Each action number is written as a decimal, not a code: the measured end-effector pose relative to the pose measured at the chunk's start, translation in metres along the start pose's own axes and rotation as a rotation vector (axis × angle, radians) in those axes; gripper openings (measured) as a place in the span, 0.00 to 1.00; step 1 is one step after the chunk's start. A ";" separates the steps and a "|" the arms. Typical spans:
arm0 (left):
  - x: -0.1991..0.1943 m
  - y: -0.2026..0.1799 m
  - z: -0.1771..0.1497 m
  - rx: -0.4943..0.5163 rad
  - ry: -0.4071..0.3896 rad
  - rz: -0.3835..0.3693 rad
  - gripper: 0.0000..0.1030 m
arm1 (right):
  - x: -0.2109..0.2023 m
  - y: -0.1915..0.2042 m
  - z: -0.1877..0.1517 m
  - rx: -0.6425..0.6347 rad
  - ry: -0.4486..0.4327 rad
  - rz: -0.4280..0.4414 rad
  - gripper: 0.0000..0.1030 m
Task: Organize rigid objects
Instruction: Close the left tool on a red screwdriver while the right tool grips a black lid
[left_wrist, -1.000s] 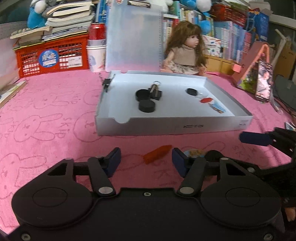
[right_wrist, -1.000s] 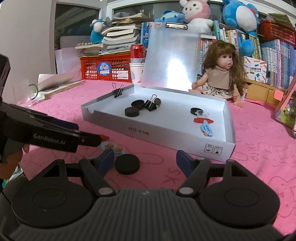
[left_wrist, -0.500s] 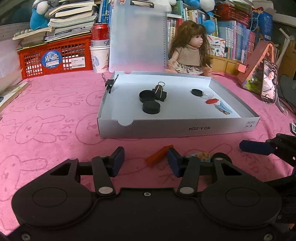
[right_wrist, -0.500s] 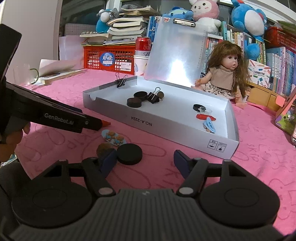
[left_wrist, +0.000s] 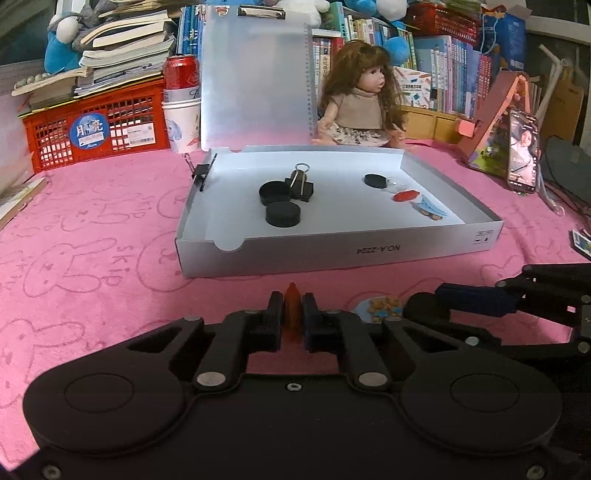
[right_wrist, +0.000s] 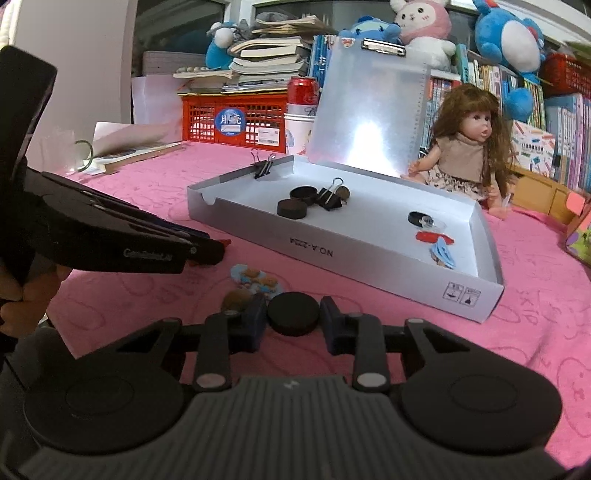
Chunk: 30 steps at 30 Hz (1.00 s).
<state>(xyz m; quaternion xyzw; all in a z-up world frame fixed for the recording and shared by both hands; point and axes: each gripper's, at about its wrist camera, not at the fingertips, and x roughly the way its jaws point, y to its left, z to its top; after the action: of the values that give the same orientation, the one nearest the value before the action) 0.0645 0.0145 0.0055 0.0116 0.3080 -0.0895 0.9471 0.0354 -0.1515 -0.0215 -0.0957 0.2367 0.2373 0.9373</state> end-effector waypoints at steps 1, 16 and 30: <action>0.000 0.000 0.000 -0.001 -0.001 -0.006 0.10 | 0.000 0.000 0.000 0.006 0.001 0.001 0.35; -0.015 -0.011 0.005 0.018 -0.030 -0.025 0.10 | -0.015 -0.016 0.012 0.061 -0.041 -0.065 0.35; -0.021 -0.016 0.029 0.007 -0.061 -0.038 0.10 | -0.019 -0.029 0.028 0.104 -0.070 -0.103 0.35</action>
<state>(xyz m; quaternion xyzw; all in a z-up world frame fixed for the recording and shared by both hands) 0.0617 -0.0002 0.0416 0.0062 0.2788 -0.1086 0.9542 0.0454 -0.1762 0.0141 -0.0507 0.2107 0.1795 0.9596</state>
